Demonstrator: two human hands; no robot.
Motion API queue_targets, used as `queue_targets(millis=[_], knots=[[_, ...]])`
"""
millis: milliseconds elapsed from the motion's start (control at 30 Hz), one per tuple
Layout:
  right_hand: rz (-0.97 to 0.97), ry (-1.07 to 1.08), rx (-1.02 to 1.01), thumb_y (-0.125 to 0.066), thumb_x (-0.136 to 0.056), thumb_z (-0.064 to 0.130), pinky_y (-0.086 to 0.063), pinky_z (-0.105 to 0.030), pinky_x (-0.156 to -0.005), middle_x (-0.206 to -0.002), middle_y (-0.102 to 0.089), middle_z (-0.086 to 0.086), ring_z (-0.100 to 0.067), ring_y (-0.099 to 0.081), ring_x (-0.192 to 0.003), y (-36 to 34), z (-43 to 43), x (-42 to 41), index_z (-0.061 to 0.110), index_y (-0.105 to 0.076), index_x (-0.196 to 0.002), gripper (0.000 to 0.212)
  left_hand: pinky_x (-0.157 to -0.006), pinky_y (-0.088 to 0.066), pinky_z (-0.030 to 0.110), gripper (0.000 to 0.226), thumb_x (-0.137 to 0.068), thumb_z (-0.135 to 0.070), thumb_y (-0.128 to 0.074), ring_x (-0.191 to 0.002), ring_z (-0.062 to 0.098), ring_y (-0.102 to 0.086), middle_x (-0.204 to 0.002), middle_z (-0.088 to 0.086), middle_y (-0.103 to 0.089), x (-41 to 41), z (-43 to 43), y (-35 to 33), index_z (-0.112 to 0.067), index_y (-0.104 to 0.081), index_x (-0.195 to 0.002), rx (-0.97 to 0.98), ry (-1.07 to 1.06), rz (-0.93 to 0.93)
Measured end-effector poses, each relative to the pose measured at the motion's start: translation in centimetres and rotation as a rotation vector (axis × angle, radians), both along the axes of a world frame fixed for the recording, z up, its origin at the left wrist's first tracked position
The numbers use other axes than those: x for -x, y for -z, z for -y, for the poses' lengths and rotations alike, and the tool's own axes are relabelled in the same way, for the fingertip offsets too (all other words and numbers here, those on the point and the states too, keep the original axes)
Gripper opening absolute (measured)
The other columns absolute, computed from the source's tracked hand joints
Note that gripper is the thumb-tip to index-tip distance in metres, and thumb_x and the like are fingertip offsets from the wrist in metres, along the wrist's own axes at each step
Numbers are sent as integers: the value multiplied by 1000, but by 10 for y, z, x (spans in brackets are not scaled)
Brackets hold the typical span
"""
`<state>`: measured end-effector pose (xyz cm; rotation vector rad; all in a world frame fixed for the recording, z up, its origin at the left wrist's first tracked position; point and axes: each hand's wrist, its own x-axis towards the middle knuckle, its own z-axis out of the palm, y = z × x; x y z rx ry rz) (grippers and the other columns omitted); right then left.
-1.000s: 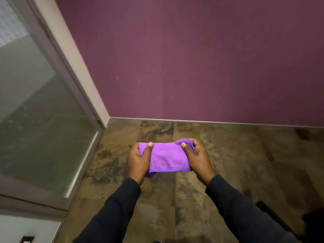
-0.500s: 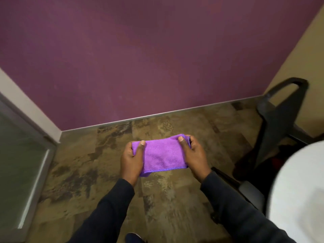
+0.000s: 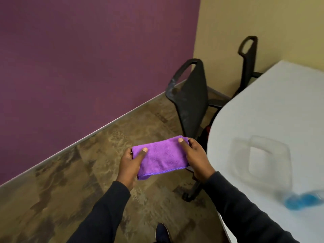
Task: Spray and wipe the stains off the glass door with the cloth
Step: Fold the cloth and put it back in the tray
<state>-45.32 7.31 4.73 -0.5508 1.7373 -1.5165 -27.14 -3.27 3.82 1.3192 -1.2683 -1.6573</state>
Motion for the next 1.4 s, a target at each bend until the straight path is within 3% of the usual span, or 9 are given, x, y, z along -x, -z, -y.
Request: queue_targets(millis=[167, 300, 500, 667, 767, 867, 1167, 1267, 1400], knots=[[-27, 124, -77, -62, -99, 34, -63, -41, -83, -107, -73, -3, -20, -73, -95, -1, -25, 33, 25, -66, -108, 14, -79, -57, 35, 33, -89, -14, -72, -97, 23, -70, -111, 10, -71, 52, 16, 8, -7, -58, -118, -10, 206, 39], [-61, 214, -161, -62, -98, 27, -61, -45, -89, -110, -73, -1, -21, -71, -100, 4, -48, 59, 23, -66, -115, 17, -77, -55, 30, 33, -89, -12, -71, -100, 22, -69, -112, 8, -70, 92, 13, 14, -8, -58, -119, -10, 315, 77], [-84, 340, -255, -60, -96, 16, -52, -29, -63, -96, -72, -5, -22, -70, -86, -2, -93, 114, 20, -65, -114, 19, -64, -51, 23, 25, -92, -16, -68, -94, 11, -65, -107, -2, -67, 160, -15, 15, -18, -57, -115, 30, 482, 161], [-104, 491, -314, -63, -91, 15, -54, -37, -71, -85, -72, -1, -22, -68, -81, 3, -138, 177, 23, -67, -107, 18, -78, -58, 35, 24, -93, -17, -66, -94, 12, -63, -105, -2, -65, 235, -57, 12, -19, -57, -115, 54, 611, 203], [-134, 582, -347, -60, -90, 15, -53, -33, -71, -90, -72, -1, -21, -68, -83, 8, -162, 213, 21, -65, -113, 24, -88, -58, 39, 27, -92, -13, -67, -97, 16, -64, -110, 3, -65, 288, -81, 15, -17, -56, -117, 51, 692, 216], [-150, 654, -381, -56, -91, 13, -49, -29, -66, -100, -71, -7, -23, -66, -86, 17, -180, 248, 20, -62, -119, 30, -87, -58, 39, 27, -91, -10, -66, -100, 23, -63, -114, 7, -63, 340, -104, 22, -21, -54, -113, 68, 749, 267], [-56, 780, -417, -50, -97, 11, -55, -45, -97, -124, -66, -14, -32, -64, -109, 56, -195, 314, 14, -56, -135, 39, -88, -56, 37, 29, -92, -7, -61, -98, 27, -59, -117, 8, -58, 448, -140, 52, -22, -50, -115, 152, 854, 409], [-19, 779, -394, -51, -98, 14, -55, -47, -98, -126, -66, -14, -32, -64, -111, 69, -193, 326, 16, -55, -136, 38, -90, -55, 38, 34, -93, -7, -61, -99, 27, -59, -122, 11, -59, 466, -139, 64, -20, -50, -122, 176, 882, 450], [-26, 721, -401, -52, -101, 17, -48, -47, -109, -145, -55, -15, -34, -56, -129, 76, -192, 335, 15, -42, -149, 49, -102, -51, 43, 62, -93, -16, -64, -125, 33, -54, -145, 12, -47, 480, -138, 74, -19, -35, -148, 250, 918, 514]])
